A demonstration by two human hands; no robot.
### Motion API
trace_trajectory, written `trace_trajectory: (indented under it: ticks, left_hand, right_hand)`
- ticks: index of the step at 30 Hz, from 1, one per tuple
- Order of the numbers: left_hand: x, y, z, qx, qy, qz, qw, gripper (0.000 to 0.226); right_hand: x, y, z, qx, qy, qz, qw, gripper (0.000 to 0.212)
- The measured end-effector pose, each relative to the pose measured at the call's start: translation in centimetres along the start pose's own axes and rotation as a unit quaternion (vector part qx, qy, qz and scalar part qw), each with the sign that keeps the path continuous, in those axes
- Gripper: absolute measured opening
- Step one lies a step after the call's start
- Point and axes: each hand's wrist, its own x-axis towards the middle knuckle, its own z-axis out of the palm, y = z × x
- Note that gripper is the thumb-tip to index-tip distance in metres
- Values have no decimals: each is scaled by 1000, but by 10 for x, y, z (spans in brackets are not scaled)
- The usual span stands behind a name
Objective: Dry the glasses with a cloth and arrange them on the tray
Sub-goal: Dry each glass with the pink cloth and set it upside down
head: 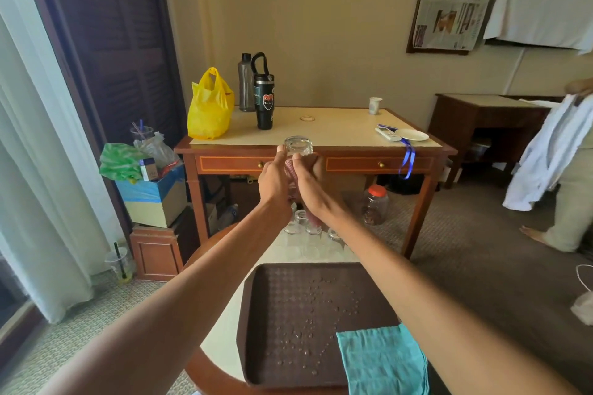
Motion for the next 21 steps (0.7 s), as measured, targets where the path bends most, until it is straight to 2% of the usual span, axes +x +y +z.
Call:
trace_trajectory:
  ticks: [1,5,10,14,18,21]
  left_hand:
    - [-1,2,3,0,1,2,1000,44]
    - [-2,2,6,9,-10,-11,1000,29]
    - [-8,-8,8,20,-20,3,1000,40]
    - [-7,-13,11,17,-8,30,999,26]
    - [-4,-7,7,48,-31,25,998,43]
    - [-3,-2,4,82,-61,1,995,37]
  right_hand:
    - [2,-4,-2,1,1,-13,1000,31]
    - [18,-13,-13,-5,19,-16,1000,43]
    - [25,-17,-21,44,-38,34,998,62]
    - [19,-9,-24,99,-82,56,990,66]
    - [15,14,-21,105,-113,78,985,81]
    - [8,31,-19,134,-104,94,981,74]
